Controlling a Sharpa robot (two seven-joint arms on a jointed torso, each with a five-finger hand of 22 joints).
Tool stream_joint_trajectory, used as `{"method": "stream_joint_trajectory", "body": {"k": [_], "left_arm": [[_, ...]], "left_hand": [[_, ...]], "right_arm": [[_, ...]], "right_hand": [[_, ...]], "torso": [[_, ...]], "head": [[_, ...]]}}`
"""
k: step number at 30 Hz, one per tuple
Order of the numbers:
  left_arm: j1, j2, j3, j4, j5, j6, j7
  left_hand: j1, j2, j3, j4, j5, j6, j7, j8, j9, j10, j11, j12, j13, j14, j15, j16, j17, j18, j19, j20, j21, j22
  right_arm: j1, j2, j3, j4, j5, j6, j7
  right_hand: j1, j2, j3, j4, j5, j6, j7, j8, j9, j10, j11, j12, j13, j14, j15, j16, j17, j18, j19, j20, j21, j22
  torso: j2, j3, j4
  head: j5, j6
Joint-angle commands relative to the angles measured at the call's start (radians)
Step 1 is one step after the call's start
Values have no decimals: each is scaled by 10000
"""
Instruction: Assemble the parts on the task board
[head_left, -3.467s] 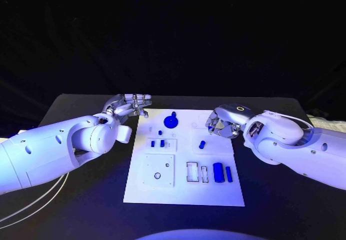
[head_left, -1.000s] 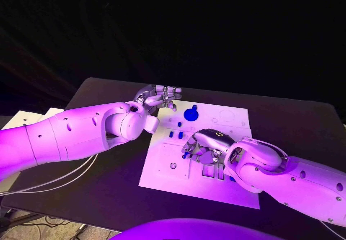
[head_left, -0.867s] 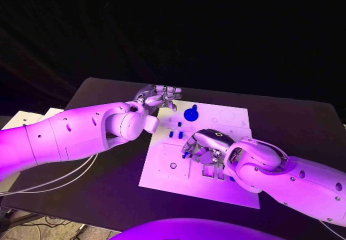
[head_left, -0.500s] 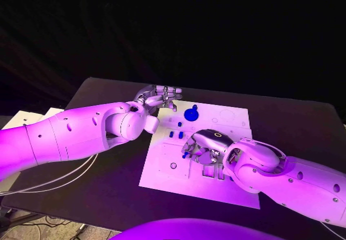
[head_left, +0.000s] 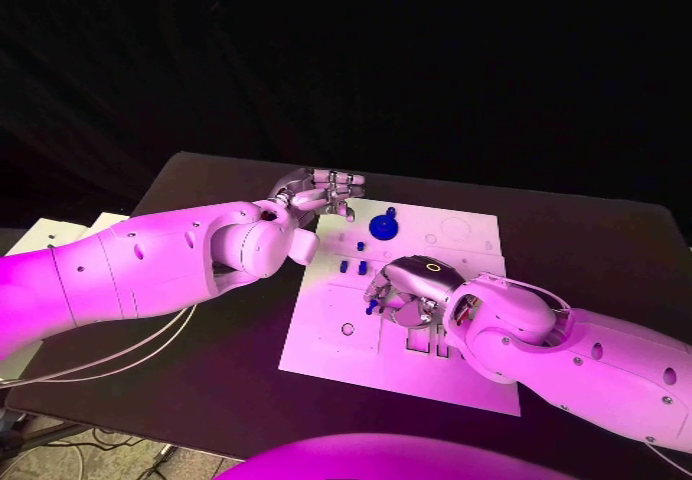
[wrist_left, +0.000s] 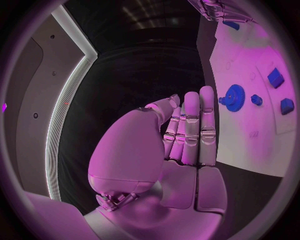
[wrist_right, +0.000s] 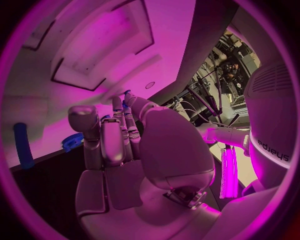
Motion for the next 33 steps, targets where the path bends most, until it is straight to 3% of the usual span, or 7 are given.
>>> {"method": "stream_joint_trajectory", "body": {"k": [1, 12, 23, 33], "left_arm": [[1, 9, 7, 5, -30, 168, -11], [1, 24, 9, -12, -30, 114, -45], [1, 26, 10, -18, -30, 99, -80], [2, 21, 10, -17, -30, 97, -104]], "left_hand": [[-63, 54, -44, -14, 29, -69, 52, 69, 13, -72, 27, 29, -12, -29, 66, 48, -16, 107, 21, 71, 65, 16], [-76, 63, -48, -12, 31, -90, 56, 90, 14, -95, 31, 49, -13, -42, 70, 53, -21, 108, 12, 75, 61, 14], [-83, 67, -50, -15, 32, -112, 59, 108, 14, -120, 35, 67, -16, -60, 73, 54, -27, 109, 0, 79, 56, 12], [-86, 68, -52, -21, 33, -129, 61, 125, 15, -139, 37, 83, -17, -80, 76, 53, -34, 109, -12, 82, 50, 10]], "right_arm": [[-52, 9, -53, -29, -55, 563, -247], [-52, 32, -64, 64, 290, 729, -125], [-52, 19, -67, 128, 415, 391, -42], [-52, 15, -67, 159, 479, 345, -68]], "right_hand": [[-69, -126, -87, 3, 88, -82, 14, -18, -46, -128, 34, -58, 5, 387, 79, 47, 18, -120, -3, 70, 46, 16], [-133, -179, -157, 4, 141, -78, -27, 6, -58, -110, 21, 3, 25, 389, 86, 78, 41, -115, -4, 95, 65, 33], [-125, -95, -165, -4, 176, 11, -77, 58, -51, -14, -29, 101, 49, 394, 60, 117, 74, -113, 10, 93, 109, 93], [-221, -212, -275, -10, 167, -278, 9, -33, -146, -304, 58, 26, 12, 374, 116, 104, 29, -110, -32, 120, 89, 41]], "torso": [[-6, 1, -4], [2, -4, -21], [-7, 0, 0], [-11, -1, -16]], "head": [[5, 0], [-10, 8], [0, -42], [34, -72]]}}
